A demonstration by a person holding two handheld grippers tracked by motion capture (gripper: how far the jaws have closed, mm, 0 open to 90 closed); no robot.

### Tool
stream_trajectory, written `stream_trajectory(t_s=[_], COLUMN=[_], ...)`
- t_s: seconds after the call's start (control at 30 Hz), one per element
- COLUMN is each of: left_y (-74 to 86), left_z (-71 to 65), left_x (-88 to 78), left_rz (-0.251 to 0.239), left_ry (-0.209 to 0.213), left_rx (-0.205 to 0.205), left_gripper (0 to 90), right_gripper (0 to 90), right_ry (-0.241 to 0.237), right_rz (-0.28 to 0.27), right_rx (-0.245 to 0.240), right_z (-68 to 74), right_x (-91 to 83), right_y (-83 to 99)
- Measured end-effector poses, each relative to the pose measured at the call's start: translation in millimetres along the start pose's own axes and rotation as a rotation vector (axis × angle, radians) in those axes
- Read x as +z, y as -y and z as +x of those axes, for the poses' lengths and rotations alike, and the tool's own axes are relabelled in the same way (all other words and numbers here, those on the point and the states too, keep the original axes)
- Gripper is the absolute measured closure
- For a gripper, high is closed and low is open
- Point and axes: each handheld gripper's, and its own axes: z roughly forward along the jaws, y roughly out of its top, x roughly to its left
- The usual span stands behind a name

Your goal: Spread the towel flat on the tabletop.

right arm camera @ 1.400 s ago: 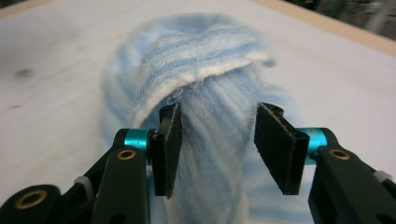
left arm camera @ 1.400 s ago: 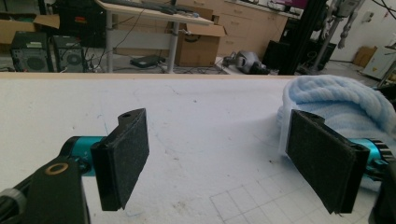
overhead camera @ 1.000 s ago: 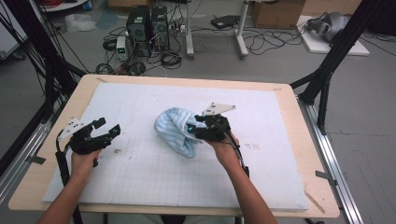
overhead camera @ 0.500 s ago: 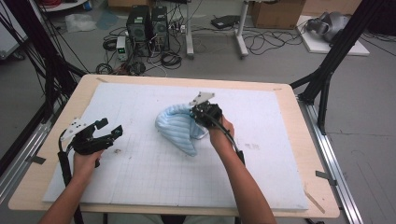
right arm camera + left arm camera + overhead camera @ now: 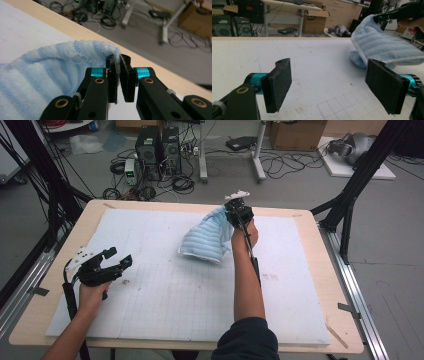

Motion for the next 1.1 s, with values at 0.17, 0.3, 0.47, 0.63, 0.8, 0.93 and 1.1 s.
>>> stream_trajectory(t_s=[0.17,0.3,0.47,0.63,0.8,0.93,1.1], left_y=[0.2,-0.4,-0.6,-0.6,-0.1,0.1,0.2], left_z=[0.0,-0.9,-0.8,-0.8,-1.8,-2.1,-2.3], left_x=[0.4,0.3,0.0,-0.1,1.8,2.4,2.7], left_rz=[0.001,-0.001,-0.001,-0.001,0.003,0.004,0.005], left_ry=[0.004,0.005,0.006,0.005,0.007,0.007,0.01], left_rx=[-0.002,0.001,-0.001,0.001,0.004,0.003,0.005], left_gripper=[21.7,21.7,21.7,21.7,21.7,21.7,21.7], right_gripper=[68.0,61.0,58.5,62.9,63.8,58.8,61.6], right_ry=[-0.065,-0.161,-0.22,-0.303,-0.403,-0.456,-0.433], right_rz=[-0.027,-0.04,-0.057,-0.036,-0.028,-0.005,0.015], right_rx=[-0.006,0.003,-0.074,-0.135,-0.177,-0.241,-0.222], right_z=[4.7,5.3,9.7,10.9,24.3,44.2,52.2], right_x=[-6.7,-24.9,-49.5,-61.4,-58.1,-44.6,-29.1], right_y=[11.0,23.4,53.5,93.7,117.3,121.1,116.9])
